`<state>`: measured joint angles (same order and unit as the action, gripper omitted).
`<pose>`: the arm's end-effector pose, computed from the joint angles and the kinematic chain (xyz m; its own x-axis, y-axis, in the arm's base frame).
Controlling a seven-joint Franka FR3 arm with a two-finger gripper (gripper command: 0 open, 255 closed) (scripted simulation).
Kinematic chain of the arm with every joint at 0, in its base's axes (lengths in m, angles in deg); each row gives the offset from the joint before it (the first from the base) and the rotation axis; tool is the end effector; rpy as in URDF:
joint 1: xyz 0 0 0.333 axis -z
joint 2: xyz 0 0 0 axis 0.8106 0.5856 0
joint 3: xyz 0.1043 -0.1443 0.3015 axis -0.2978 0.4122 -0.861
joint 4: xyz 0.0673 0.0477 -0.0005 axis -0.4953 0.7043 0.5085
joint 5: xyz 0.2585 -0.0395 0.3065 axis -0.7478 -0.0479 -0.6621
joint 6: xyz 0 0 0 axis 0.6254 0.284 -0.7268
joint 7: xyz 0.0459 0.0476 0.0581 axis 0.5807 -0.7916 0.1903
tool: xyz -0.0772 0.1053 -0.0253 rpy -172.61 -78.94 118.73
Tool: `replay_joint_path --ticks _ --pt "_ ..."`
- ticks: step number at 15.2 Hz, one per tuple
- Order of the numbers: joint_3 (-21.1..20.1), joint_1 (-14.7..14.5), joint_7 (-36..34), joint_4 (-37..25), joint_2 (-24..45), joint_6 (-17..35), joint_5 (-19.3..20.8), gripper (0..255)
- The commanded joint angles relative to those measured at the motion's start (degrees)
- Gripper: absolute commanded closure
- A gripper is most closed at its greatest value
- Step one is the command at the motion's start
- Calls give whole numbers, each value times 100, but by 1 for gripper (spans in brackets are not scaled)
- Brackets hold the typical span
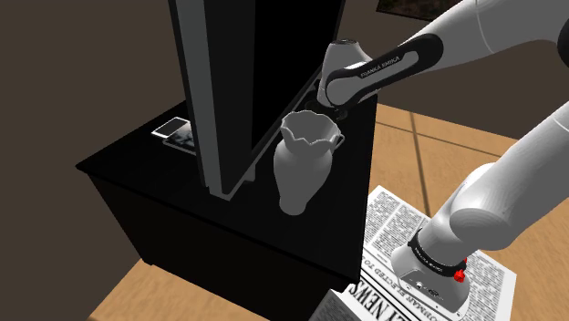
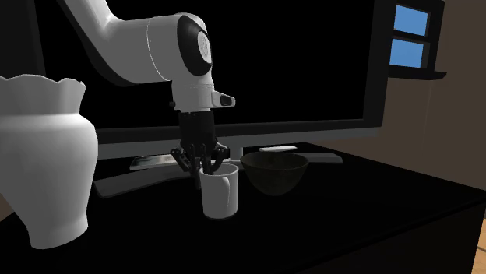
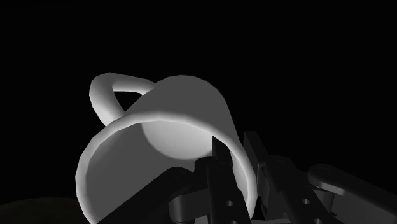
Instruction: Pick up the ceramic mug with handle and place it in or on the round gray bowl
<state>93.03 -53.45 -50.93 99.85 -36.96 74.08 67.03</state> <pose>0.4742 -0.0399 0.3492 0.9960 -0.0889 -0.0009 -0.0886 -0.9939 0.0657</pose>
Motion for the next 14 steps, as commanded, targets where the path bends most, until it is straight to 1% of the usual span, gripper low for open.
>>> replay_joint_path --ticks 1,2,14 --pt "0 0 0 -1 0 0 0 255" --pt "0 0 0 0 0 1 0 255" --pt "-17 -13 61 -464 -518 -979 -36 255"
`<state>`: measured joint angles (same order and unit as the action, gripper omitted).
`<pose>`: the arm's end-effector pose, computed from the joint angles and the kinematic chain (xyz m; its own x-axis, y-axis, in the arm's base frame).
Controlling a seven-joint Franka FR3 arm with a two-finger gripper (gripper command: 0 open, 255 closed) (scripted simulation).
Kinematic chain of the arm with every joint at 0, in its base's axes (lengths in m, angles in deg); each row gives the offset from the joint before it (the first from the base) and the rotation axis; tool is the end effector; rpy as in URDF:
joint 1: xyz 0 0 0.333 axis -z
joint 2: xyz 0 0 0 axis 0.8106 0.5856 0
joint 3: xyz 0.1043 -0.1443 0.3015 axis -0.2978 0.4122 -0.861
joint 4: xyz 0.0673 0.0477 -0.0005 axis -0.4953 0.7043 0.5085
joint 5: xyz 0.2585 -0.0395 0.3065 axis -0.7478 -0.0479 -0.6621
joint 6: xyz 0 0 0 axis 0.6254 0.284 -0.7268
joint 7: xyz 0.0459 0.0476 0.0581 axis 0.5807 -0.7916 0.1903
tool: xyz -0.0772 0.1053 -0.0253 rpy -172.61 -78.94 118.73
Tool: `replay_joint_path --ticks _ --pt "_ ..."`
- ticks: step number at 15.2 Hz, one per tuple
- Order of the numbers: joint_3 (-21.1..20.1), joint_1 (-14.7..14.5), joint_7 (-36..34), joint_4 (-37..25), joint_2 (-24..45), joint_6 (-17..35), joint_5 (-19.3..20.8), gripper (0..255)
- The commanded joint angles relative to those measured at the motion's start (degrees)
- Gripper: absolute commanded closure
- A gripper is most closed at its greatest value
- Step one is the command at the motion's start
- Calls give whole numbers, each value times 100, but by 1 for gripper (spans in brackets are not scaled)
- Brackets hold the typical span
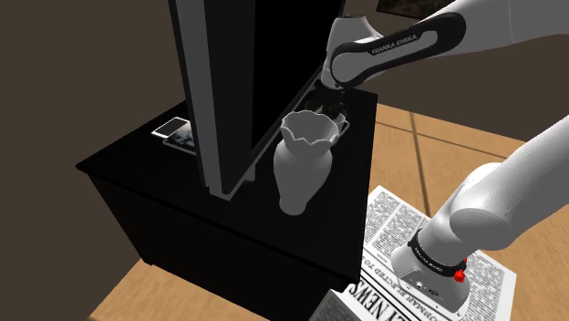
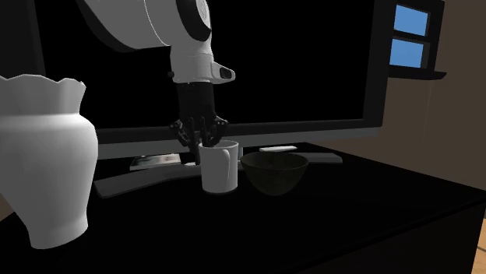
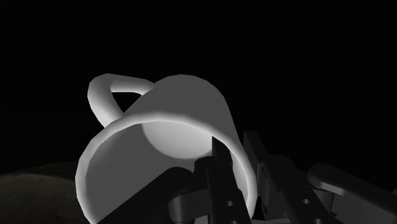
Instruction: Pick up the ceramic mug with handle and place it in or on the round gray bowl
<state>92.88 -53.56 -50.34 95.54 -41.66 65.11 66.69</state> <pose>0.4732 -0.0400 0.4082 0.9961 -0.0888 -0.0005 -0.0885 -0.9939 0.0656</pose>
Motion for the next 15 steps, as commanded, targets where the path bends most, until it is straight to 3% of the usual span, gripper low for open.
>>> replay_joint_path --ticks 1,15 --pt "-4 -3 7 -79 -82 -162 -5 255" --pt "-26 -15 73 -853 -418 -1271 -39 255"
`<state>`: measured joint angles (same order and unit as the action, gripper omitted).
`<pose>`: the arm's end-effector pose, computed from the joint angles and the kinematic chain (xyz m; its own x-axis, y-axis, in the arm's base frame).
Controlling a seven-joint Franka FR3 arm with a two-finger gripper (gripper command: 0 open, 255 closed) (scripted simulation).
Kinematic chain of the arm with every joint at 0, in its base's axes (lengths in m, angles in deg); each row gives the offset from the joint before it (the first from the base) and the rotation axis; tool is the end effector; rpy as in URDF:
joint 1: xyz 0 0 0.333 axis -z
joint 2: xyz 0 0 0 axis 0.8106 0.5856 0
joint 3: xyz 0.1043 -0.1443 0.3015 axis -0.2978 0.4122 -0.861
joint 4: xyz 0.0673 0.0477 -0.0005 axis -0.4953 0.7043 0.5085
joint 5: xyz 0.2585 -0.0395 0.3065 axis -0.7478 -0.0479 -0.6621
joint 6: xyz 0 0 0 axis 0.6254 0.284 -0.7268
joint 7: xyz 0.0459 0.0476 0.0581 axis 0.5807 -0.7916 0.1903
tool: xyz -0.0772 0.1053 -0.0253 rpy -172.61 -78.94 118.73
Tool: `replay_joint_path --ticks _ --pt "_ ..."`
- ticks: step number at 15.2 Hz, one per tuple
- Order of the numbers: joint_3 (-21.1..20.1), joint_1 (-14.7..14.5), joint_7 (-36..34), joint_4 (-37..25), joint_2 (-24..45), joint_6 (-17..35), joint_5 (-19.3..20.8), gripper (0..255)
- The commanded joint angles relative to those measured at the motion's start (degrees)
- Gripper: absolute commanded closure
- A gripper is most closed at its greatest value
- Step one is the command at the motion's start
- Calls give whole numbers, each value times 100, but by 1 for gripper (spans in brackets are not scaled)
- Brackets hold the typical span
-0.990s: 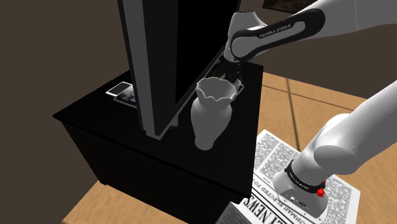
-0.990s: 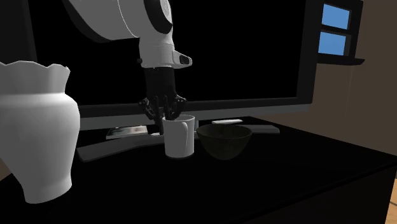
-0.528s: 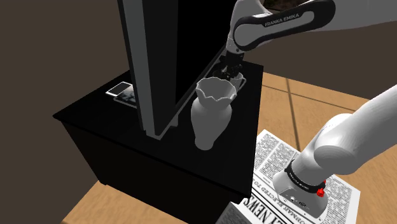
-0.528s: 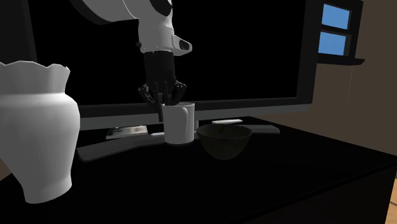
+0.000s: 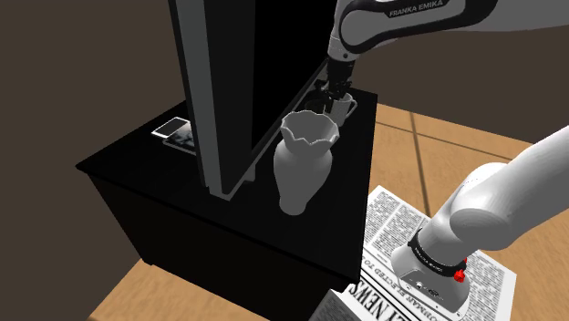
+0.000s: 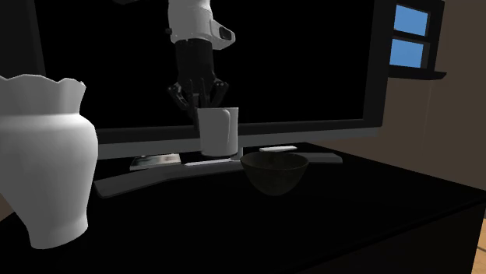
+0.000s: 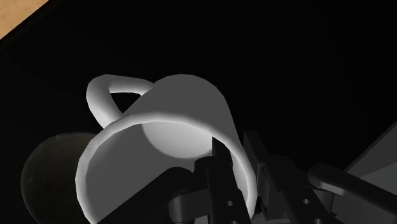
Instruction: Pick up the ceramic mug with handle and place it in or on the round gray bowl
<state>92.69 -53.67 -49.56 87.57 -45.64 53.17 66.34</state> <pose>0.4715 -0.0406 0.4889 0.9961 -0.0885 -0.0007 -0.0882 -0.9939 0.0657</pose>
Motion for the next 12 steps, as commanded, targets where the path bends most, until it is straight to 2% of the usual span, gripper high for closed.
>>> replay_joint_path --ticks 1,6,12 --pt "-9 -5 0 -120 -34 -155 -6 255" --pt "-16 -9 20 -417 -82 -500 -15 255" --pt "387 239 694 -1543 848 -650 -23 255"
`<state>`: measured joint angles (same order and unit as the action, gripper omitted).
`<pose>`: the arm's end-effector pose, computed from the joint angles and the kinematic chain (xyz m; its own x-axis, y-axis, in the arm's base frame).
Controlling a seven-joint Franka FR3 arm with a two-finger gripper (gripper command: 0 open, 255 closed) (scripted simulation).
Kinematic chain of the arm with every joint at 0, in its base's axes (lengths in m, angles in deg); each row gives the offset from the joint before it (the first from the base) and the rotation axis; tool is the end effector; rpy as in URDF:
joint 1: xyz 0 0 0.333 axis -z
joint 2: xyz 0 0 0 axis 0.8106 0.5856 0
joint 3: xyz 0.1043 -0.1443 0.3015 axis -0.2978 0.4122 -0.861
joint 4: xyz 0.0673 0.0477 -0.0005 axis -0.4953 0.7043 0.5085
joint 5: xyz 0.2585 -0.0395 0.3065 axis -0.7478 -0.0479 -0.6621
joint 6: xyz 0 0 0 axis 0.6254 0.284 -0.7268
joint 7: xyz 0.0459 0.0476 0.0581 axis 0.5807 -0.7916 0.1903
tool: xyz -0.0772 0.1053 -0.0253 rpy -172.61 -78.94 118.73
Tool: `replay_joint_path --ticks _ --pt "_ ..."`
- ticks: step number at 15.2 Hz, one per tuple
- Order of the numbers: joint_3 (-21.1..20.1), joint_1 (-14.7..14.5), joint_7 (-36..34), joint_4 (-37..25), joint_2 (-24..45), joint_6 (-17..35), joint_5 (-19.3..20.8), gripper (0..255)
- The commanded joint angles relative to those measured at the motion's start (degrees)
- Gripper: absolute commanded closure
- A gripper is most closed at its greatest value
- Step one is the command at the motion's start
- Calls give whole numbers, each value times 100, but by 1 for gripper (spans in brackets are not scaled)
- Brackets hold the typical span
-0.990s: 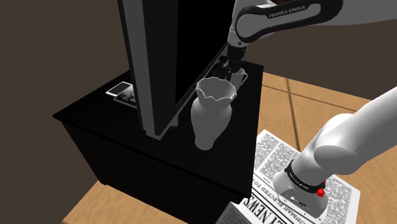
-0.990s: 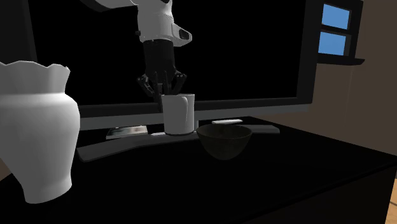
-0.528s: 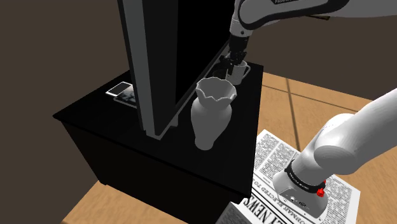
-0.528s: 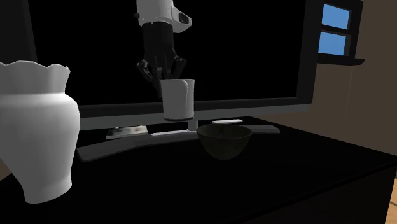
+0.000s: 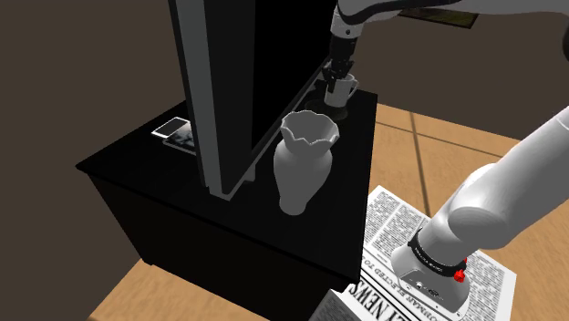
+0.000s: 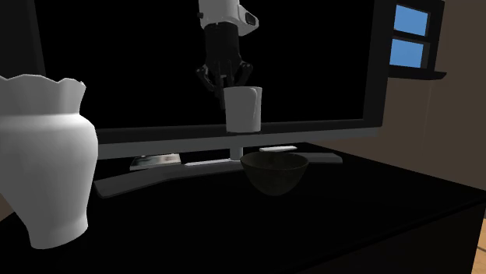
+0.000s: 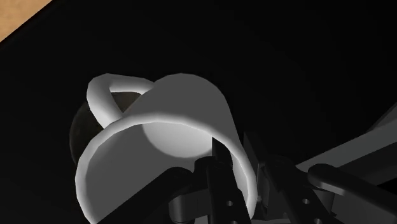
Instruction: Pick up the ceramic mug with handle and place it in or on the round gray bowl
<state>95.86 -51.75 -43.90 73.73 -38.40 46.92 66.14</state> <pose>0.5168 -0.0922 0.5338 0.9960 -0.0897 -0.0012 -0.0894 -0.9939 0.0651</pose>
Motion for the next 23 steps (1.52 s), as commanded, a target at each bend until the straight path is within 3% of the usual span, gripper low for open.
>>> replay_joint_path --ticks 1,7,23 --pt "129 90 239 -372 291 -63 -22 255" --pt "444 398 926 -1910 1442 -423 -229 255" --pt "435 408 876 -827 1561 778 -236 255"
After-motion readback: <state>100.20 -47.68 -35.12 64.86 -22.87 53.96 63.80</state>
